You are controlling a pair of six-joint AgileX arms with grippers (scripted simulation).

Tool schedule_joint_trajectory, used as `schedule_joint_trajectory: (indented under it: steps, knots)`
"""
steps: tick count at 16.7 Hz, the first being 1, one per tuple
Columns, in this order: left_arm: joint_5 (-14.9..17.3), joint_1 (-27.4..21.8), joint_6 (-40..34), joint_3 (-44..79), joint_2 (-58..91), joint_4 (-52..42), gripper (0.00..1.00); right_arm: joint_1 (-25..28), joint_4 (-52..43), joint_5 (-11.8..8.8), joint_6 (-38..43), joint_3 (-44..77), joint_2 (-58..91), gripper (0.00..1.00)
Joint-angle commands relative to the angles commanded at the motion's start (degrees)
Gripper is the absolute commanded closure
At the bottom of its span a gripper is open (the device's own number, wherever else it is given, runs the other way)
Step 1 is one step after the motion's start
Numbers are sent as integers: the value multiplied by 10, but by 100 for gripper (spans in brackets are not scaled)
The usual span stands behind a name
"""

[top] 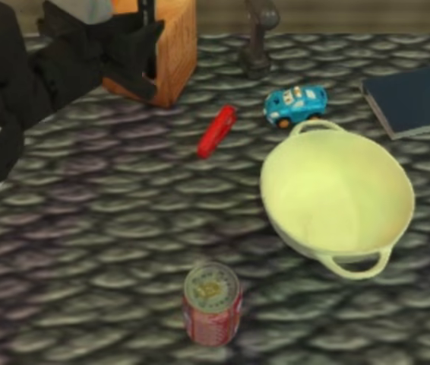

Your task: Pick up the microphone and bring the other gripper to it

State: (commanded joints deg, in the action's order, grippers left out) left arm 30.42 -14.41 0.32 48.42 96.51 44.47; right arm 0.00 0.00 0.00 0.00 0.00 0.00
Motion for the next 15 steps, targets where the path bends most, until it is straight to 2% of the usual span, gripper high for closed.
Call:
schedule_joint_trajectory:
  steps: [3, 9, 11, 15]
  knots:
    - [13, 2, 7, -8, -12, 26, 100, 0, 0, 0, 0, 0, 0, 0]
    - [3, -11, 8, -6, -14, 23, 100, 0, 0, 0, 0, 0, 0, 0]
    - [-27, -39, 8, -8, -27, 17, 100, 0, 0, 0, 0, 0, 0, 0]
    - [-120, -126, 8, -14, -65, -3, 100, 0, 0, 0, 0, 0, 0, 0]
